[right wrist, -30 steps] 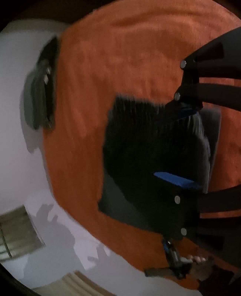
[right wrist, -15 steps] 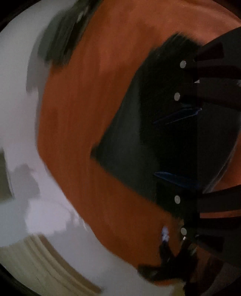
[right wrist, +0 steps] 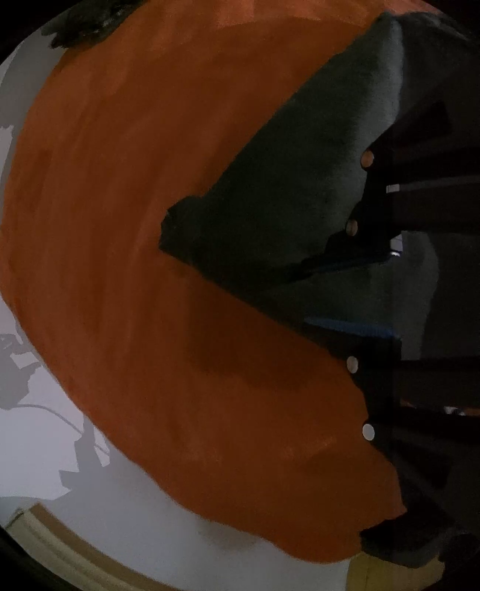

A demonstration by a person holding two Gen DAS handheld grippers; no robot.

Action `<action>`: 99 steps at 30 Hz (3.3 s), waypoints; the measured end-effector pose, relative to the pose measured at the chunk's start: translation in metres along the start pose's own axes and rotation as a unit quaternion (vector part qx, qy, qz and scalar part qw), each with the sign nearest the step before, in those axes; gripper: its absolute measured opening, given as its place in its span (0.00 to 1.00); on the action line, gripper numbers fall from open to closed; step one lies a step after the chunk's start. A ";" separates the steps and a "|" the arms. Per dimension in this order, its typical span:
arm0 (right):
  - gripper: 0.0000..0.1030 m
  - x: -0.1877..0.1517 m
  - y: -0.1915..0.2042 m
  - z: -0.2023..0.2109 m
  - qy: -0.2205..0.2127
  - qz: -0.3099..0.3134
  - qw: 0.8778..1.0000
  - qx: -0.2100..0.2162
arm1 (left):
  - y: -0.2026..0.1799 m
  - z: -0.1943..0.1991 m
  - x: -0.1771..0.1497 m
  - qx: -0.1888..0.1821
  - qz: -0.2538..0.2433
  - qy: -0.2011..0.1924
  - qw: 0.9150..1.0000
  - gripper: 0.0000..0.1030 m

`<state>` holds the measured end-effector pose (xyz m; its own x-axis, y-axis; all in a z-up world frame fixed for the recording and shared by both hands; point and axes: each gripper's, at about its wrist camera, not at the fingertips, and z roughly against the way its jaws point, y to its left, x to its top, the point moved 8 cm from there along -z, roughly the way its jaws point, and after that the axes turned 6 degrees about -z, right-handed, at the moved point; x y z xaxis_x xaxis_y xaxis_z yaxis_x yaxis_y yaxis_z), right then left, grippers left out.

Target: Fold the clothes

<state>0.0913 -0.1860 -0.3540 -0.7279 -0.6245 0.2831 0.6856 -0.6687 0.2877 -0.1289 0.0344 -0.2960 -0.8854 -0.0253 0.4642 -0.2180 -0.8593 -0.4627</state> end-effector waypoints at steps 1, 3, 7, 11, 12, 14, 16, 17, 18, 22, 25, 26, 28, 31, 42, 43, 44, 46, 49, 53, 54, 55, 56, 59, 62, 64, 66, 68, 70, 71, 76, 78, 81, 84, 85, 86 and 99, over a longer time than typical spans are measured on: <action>0.24 0.002 0.000 -0.007 0.005 0.003 1.000 -0.004 | -0.003 -0.003 0.000 -0.003 -0.009 -0.002 1.000 0.20; 0.21 0.007 -0.005 -0.021 0.017 -0.003 1.000 -0.008 | -0.004 -0.003 -0.003 0.017 -0.025 -0.010 0.999 0.18; 0.00 0.008 -0.032 -0.057 0.055 -0.064 0.996 0.026 | -0.001 -0.009 -0.005 0.029 -0.012 -0.012 0.999 0.17; 0.00 0.009 -0.031 -0.039 0.058 -0.098 0.991 0.071 | -0.004 -0.010 -0.005 0.027 -0.009 -0.010 1.000 0.18; 0.02 0.011 -0.028 -0.031 0.056 -0.098 0.991 0.075 | -0.003 -0.009 -0.006 0.027 -0.006 -0.011 1.000 0.19; 0.04 0.026 -0.018 -0.019 0.031 -0.082 0.993 0.075 | -0.004 -0.009 -0.008 0.025 0.002 -0.012 1.000 0.20; 0.05 0.042 -0.008 -0.007 0.005 -0.066 0.995 0.075 | -0.005 -0.010 -0.009 0.024 0.004 -0.012 1.000 0.20; 0.05 0.050 -0.003 -0.001 -0.007 -0.058 0.995 0.075 | -0.007 -0.011 -0.011 0.024 -0.002 -0.011 1.000 0.20; 0.05 0.054 -0.006 -0.011 -0.001 -0.058 0.996 0.062 | -0.008 -0.011 -0.013 0.027 -0.005 -0.011 1.000 0.21; 0.00 0.067 -0.021 -0.053 0.024 -0.056 0.998 0.010 | 0.000 -0.006 -0.022 0.028 -0.001 -0.016 0.999 0.22; 0.00 0.073 -0.022 -0.061 0.018 -0.046 0.999 -0.006 | 0.003 -0.003 -0.023 0.024 0.007 -0.016 1.000 0.22; 0.00 0.073 -0.019 -0.057 0.011 -0.038 0.999 -0.010 | 0.004 -0.002 -0.023 0.023 0.009 -0.016 1.000 0.22; 0.00 0.072 -0.009 -0.032 -0.015 -0.020 1.000 -0.009 | 0.005 0.004 -0.029 0.021 0.011 -0.016 1.000 0.22; 0.09 0.064 -0.001 -0.004 -0.026 0.007 0.999 -0.019 | 0.005 0.001 -0.023 0.020 0.012 -0.015 1.000 0.23; 0.02 0.054 -0.013 -0.019 0.058 0.155 0.983 -0.076 | 0.004 0.002 -0.023 0.017 0.013 -0.014 1.000 0.24; 0.02 0.054 -0.014 -0.022 0.070 0.152 0.983 -0.074 | 0.004 0.002 -0.024 0.016 0.015 -0.013 1.000 0.24; 0.02 0.053 -0.014 -0.025 0.083 0.149 0.983 -0.071 | 0.004 0.003 -0.025 0.015 0.016 -0.013 1.000 0.24; 0.02 0.065 -0.027 -0.011 0.071 0.049 0.996 -0.002 | 0.005 0.003 -0.026 0.013 0.020 -0.011 1.000 0.25; 0.01 0.067 -0.054 -0.014 0.087 -0.060 0.992 0.066 | 0.005 0.004 -0.028 0.012 0.021 -0.009 1.000 0.27; 0.03 0.070 -0.049 -0.008 0.076 0.014 0.997 0.018 | 0.004 0.004 -0.030 0.010 0.023 -0.007 1.000 0.27; 0.09 0.072 -0.043 -0.006 0.081 0.054 0.995 -0.008 | 0.004 0.004 -0.030 0.009 0.023 -0.006 1.000 0.27; 0.30 0.074 -0.036 -0.003 0.086 0.094 0.991 -0.034 | 0.004 0.003 -0.029 0.009 0.025 -0.005 1.000 0.27; 0.47 0.074 -0.028 -0.004 0.096 0.124 0.986 -0.047 | 0.005 0.001 -0.028 0.010 0.025 -0.004 1.000 0.27; 0.80 0.072 -0.005 -0.008 0.123 0.203 0.969 -0.069 | 0.004 0.002 -0.028 0.011 0.024 -0.003 1.000 0.27; 0.29 0.070 -0.007 -0.035 0.170 0.275 0.932 -0.162 | 0.004 0.002 -0.027 0.011 0.028 -0.002 1.000 0.28; 0.13 0.063 -0.021 -0.050 0.224 0.256 0.922 -0.185 | 0.005 0.003 -0.029 0.009 0.034 -0.003 0.999 0.30; 0.08 0.065 -0.026 -0.051 0.245 0.220 0.928 -0.175 | 0.007 0.002 -0.030 0.007 0.039 -0.002 0.999 0.32; 0.05 0.076 -0.032 -0.044 0.245 0.145 0.949 -0.133 | 0.008 -0.001 -0.030 0.006 0.046 -0.001 0.999 0.33; 0.02 0.091 -0.053 -0.036 0.237 0.029 0.969 -0.064 | 0.007 -0.005 -0.029 0.006 0.049 -0.001 0.999 0.34; 0.02 0.096 -0.061 -0.033 0.230 -0.002 0.972 -0.042 | 0.006 -0.006 -0.028 0.006 0.050 -0.002 0.999 0.34; 0.00 0.114 -0.110 -0.023 0.150 -0.060 0.986 -0.029 | 0.003 -0.013 -0.025 0.009 0.051 -0.003 0.999 0.34; 0.00 0.110 -0.117 -0.017 0.136 -0.069 0.988 -0.017 | 0.002 -0.012 -0.024 0.009 0.056 -0.005 0.998 0.34; 0.02 0.102 -0.108 0.014 0.084 -0.050 0.995 0.004 | 0.001 -0.013 -0.022 0.009 0.059 -0.007 0.998 0.34; 0.12 0.079 -0.083 0.057 0.025 -0.001 0.999 0.032 | -0.001 -0.013 -0.018 0.010 0.061 -0.007 0.998 0.34; 0.16 0.067 -0.075 0.069 0.012 0.009 0.999 0.042 | -0.002 -0.015 -0.017 0.012 0.062 -0.008 0.998 0.34; 0.16 0.055 -0.068 0.082 -0.001 0.020 0.998 0.052 | -0.004 -0.017 -0.015 0.015 0.060 -0.009 0.998 0.34; 0.16 -0.044 -0.070 0.147 -0.143 0.005 0.989 0.042 | -0.015 -0.004 -0.007 0.042 0.039 -0.037 0.998 0.36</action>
<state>0.0771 -0.0525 -0.2516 -0.6974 -0.4822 0.5303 0.6993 -0.6198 0.3562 -0.1205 0.0498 -0.2952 -0.8653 -0.1283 0.4846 -0.1117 -0.8930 -0.4359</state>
